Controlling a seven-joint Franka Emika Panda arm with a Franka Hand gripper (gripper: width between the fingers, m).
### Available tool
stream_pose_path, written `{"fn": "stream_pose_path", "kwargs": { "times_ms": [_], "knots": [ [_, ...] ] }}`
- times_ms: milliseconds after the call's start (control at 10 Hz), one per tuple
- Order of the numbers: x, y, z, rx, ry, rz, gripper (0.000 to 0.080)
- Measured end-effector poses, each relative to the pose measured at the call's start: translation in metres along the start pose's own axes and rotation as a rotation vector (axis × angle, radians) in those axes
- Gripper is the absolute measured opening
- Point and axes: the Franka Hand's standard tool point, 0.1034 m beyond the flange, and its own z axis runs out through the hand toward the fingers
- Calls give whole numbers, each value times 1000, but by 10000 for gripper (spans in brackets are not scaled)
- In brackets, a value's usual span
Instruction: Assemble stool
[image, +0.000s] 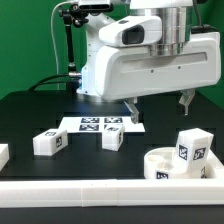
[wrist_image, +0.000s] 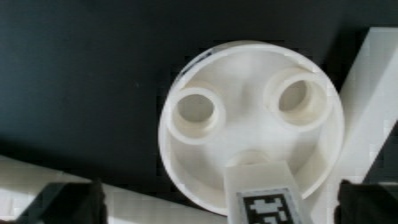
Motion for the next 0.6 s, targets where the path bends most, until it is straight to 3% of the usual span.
{"fn": "stream_pose_path", "kwargs": {
  "times_ms": [200,400,600],
  "knots": [
    [-10,9,1,2,8,37,649],
    [-39,35,8,-18,15,46,649],
    [-39,35,9,-18,14,76,649]
  ]
}}
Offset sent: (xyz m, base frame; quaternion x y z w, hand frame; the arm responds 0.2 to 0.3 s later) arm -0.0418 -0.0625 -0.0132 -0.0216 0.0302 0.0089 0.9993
